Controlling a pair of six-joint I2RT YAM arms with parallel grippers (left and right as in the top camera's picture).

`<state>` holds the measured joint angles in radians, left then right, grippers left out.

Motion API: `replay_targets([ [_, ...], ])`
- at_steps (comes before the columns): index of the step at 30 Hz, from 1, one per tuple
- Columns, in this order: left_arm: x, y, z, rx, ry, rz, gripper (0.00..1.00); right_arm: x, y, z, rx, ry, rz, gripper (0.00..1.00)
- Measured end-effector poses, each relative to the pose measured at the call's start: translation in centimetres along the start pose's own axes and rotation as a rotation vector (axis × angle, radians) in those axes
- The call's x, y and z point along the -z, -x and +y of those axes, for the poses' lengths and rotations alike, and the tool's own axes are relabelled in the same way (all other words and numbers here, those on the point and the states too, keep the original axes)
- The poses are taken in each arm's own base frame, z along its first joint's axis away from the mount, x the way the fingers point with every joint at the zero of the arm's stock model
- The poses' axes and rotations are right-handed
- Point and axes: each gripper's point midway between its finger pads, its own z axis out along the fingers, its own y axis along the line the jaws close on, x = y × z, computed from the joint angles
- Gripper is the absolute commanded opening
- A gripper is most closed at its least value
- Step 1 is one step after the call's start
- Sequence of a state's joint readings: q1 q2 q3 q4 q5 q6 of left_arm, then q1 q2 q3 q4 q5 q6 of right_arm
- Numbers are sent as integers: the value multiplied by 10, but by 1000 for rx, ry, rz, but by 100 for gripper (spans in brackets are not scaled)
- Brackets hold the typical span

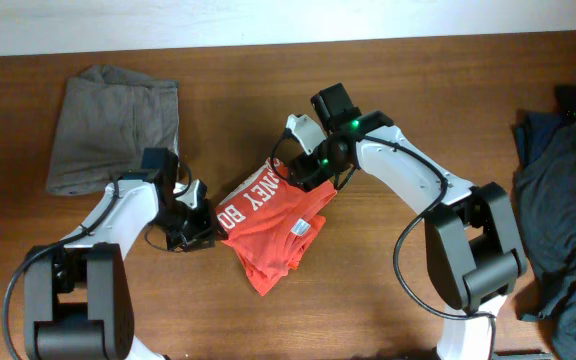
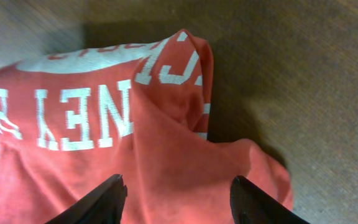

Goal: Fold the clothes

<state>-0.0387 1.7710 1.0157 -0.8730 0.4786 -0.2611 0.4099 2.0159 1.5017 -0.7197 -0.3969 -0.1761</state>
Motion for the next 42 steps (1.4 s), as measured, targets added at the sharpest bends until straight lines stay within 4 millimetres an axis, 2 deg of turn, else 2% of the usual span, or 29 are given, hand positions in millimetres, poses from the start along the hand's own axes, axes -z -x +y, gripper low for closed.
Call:
replay_targets([
  [9, -2, 11, -2, -19, -13, -47, 25, -12, -5, -9, 34, -29, 24, 59],
  [11, -2, 13, -2, -24, -15, -55, 25, -17, -7, -9, 42, -25, 36, 49],
  [14, -2, 14, -3, -27, -17, -61, 25, -21, -9, -7, 55, -21, 44, 20],
  [16, -2, 16, -3, -30, -18, -67, 20, -21, -9, -6, 61, -22, 44, 5],
  [18, -2, 17, -3, -25, -17, -72, 13, -20, -10, -12, 32, -44, 49, 4],
  [21, -2, 19, -1, -22, -3, -80, 0, -18, -18, -20, -25, -69, 75, 4],
  [24, -1, 22, 5, -17, 17, -94, 1, -12, -31, -31, -102, -86, 116, 4],
  [26, 2, 29, 8, -11, 15, -121, 1, -7, -43, -39, -156, -92, 152, 8],
  [27, 4, 33, 11, -7, 17, -136, 1, -5, -48, -41, -174, -93, 168, 11],
  [29, 8, 42, 17, 3, 19, -171, 0, -1, -58, -44, -217, -102, 205, 25],
  [31, 12, 48, 22, 16, 19, -196, 0, 1, -63, -46, -229, -107, 224, 33],
  [35, 15, 51, 26, 26, 12, -205, 5, 2, -66, -47, -231, -112, 235, 41],
  [38, 15, 49, 17, -12, -34, -195, 17, 7, -64, -47, -232, -116, 222, 50],
  [39, 15, 49, 13, -31, -58, -189, 22, 12, -61, -48, -232, -121, 209, 51],
  [42, 20, 51, -3, -75, -133, -193, 28, 35, -47, -47, -219, -138, 144, 52],
])
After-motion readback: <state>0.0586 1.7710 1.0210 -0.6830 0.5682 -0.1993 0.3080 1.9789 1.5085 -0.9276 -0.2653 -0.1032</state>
